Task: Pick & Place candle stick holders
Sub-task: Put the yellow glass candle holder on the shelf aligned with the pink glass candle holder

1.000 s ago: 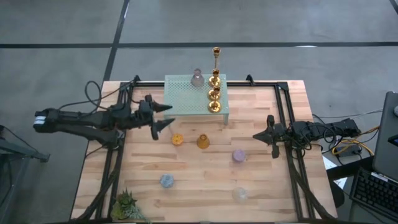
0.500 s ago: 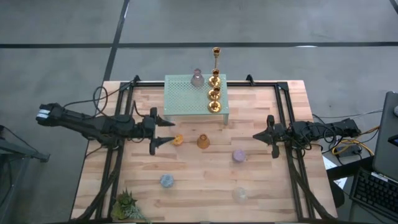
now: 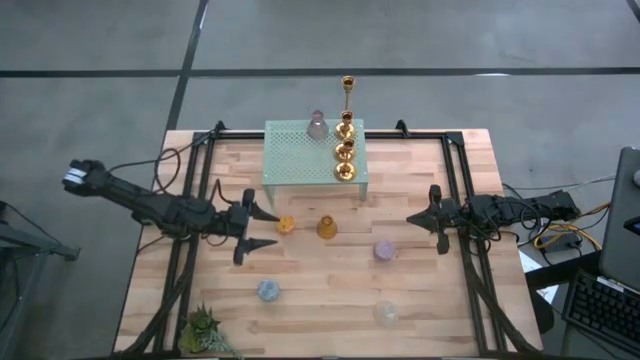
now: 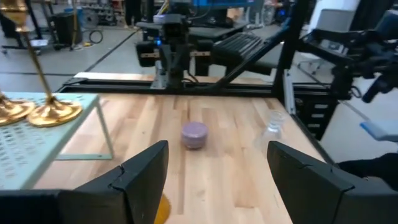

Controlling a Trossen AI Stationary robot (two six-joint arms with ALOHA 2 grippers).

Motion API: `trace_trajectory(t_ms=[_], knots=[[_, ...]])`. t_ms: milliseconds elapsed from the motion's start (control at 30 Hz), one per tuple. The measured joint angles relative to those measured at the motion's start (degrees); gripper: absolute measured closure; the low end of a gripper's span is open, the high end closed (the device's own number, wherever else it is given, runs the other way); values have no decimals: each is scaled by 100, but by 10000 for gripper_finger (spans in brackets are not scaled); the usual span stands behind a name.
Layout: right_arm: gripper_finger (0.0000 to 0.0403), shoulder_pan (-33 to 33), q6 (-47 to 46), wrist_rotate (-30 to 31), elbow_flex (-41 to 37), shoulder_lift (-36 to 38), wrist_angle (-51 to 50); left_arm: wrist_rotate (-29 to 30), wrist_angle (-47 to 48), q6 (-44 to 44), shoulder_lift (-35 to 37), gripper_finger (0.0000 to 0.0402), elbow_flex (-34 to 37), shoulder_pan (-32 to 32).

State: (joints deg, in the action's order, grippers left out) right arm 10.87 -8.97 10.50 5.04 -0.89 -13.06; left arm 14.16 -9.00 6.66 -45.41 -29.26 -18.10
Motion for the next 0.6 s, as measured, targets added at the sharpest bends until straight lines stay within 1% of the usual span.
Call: trace_trajectory(t_ms=[200,367,600], knots=[[394,0,0,0,0,0,0,-2,-101,119,-35,126,190,-199],[394,0,0,-2,0,-2,0,-24,-72,411,-198,126,274,-258],[394,0,0,0,0,-2,0,-311,-88,630,-501,126,317,-341]])
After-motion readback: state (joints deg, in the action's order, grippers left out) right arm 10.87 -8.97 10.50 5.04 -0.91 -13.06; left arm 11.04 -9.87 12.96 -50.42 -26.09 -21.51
